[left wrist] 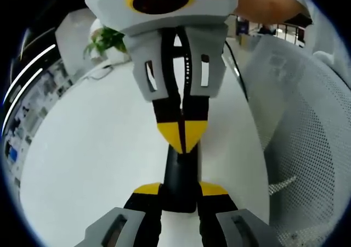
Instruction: Press the specified remote control buttons in sequence, fully releasing each button before pressing the next.
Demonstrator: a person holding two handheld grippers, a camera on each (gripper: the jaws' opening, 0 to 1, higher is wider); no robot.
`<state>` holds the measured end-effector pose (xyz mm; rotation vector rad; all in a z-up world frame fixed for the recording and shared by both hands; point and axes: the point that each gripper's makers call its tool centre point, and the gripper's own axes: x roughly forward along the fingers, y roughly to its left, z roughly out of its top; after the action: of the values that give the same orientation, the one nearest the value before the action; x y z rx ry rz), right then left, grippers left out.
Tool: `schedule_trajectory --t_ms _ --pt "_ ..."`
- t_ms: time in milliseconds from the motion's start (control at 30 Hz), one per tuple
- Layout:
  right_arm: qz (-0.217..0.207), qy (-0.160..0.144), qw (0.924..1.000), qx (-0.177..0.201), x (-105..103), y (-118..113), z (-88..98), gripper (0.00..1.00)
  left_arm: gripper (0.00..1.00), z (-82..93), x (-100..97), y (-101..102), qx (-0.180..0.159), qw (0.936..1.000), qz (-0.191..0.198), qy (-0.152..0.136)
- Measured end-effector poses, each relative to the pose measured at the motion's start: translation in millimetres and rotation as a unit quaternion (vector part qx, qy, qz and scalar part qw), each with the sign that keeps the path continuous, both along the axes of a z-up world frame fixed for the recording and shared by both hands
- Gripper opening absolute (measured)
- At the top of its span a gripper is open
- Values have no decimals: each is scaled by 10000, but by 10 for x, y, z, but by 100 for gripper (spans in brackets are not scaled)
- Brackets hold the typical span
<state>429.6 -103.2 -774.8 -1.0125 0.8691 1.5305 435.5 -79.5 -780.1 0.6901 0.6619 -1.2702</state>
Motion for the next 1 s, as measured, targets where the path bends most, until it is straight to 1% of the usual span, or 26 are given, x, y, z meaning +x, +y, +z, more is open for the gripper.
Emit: schedule_trajectory --t_ms 167,400,567,667,733,1000 --pt "33 -43 10000 61 -6 -5 7 0 23 2 -2 -4 15 10000 2 -3" --pt "-23 -17 9999 142 -10 5 15 0 23 3 -4 -3 24 10000 24 -11" --pt "89 -82 9998 133 -17 0 23 0 23 2 -4 -2 59 10000 22 12" --pt "93 -116 9997 202 -9 17 58 0 23 2 -7 -3 88 10000 16 18" --pt "42 -111 9994 329 0 54 107 0 23 2 -9 -3 91 10000 27 13" --pt "77 -196 9990 397 14 81 146 0 23 1 -13 -5 107 9999 38 5"
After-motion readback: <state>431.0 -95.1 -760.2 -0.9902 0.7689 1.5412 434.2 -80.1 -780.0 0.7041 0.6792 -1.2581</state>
